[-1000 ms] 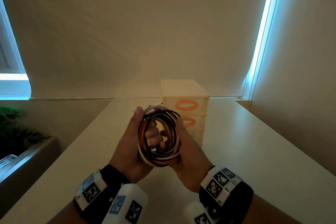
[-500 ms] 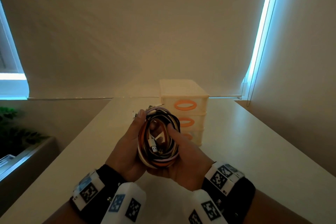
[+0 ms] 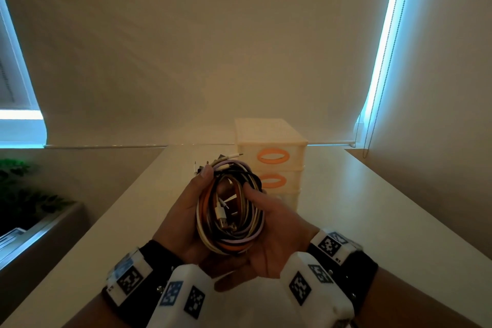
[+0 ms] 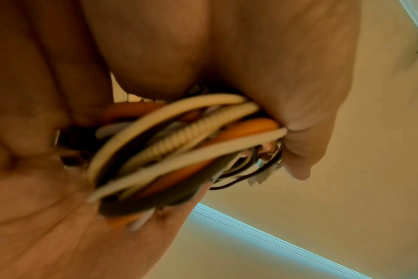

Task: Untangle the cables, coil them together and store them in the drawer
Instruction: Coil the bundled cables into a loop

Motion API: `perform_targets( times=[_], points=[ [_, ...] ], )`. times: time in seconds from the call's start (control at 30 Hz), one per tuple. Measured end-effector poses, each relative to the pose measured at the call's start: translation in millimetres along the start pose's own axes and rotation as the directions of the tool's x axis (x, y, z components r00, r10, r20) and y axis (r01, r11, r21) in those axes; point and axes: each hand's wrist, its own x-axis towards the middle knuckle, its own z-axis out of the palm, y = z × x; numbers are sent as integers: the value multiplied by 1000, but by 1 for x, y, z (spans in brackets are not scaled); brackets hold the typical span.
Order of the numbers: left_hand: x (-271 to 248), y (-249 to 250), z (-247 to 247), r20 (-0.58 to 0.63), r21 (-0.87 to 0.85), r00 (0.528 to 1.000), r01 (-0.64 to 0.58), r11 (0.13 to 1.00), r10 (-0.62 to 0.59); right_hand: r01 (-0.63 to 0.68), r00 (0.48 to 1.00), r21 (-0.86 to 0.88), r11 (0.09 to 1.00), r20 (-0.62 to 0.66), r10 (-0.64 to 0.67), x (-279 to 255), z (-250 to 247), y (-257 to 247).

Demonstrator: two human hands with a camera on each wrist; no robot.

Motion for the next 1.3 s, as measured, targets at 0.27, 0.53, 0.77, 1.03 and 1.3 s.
perform_targets(
  times=[0.27, 0.53, 0.77, 1.03, 1.3],
  points=[
    [-1, -2, 3, 62, -23, 997, 50, 999, -48, -10, 999, 6, 1000, 44, 10, -2, 4, 13],
    [5, -3, -2, -146, -38, 989, -38, 999, 32, 287, 772, -288, 914, -496, -399, -15, 4, 10],
    [4, -11, 6, -183, -126, 976, 99, 987, -121, 131, 440, -971, 202, -126, -889, -7, 25, -8],
    [-3, -11, 11, -172, -158, 976, 108, 981, -135, -84, 472, -996, 17, -55, -880, 25, 17, 9],
    [-2, -10, -2, -184, -76, 977, 91, 993, -104, -236, 485, -971, -49, -74, -871, 33, 19, 6]
  ],
)
